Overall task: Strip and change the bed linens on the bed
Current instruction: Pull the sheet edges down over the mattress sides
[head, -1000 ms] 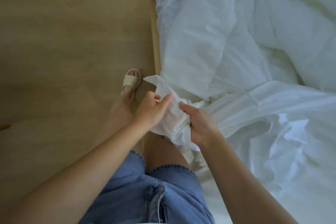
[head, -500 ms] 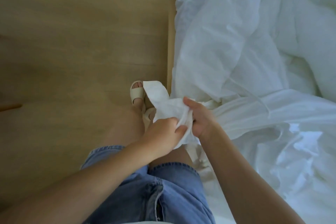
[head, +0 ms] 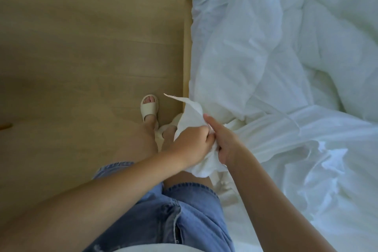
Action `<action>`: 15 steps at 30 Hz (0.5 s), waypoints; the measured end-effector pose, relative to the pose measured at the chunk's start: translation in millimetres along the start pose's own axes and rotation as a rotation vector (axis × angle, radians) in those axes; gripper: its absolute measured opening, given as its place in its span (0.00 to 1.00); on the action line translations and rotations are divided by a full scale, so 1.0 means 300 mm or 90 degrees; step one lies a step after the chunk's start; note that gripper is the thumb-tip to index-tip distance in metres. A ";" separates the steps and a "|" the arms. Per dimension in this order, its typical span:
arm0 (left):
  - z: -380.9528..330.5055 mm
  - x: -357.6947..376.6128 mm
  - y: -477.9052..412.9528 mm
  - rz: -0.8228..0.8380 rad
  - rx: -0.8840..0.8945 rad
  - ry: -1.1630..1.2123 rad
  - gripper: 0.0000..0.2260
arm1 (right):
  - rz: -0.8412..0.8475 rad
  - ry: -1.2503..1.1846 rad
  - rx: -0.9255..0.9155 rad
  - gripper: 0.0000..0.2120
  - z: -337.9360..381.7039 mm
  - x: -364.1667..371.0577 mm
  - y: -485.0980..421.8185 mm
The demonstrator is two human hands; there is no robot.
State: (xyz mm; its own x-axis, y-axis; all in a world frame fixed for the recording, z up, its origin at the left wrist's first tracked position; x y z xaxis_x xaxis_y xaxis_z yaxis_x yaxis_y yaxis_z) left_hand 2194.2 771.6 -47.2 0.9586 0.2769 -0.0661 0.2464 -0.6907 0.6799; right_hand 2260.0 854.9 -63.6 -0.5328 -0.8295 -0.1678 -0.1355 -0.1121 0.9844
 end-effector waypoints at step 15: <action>0.085 -0.082 -0.044 0.037 -0.126 0.066 0.25 | 0.056 -0.268 -0.005 0.21 0.049 0.009 0.007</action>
State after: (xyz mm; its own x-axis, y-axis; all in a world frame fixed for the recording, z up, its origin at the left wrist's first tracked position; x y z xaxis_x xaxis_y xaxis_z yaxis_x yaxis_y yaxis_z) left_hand 2170.9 756.9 -73.1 0.9480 0.3149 0.0454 0.1492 -0.5662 0.8106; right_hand 2245.9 860.4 -62.7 -0.8368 -0.5404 -0.0876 -0.0678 -0.0565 0.9961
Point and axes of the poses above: each hand's wrist, its own y-axis away from the middle knuckle, its own x-axis out of the palm, z = x × y, the point moved 2 cm from there along -y, towards the middle knuckle, and after that the axes turned 12 degrees about y, right-handed, at the moved point
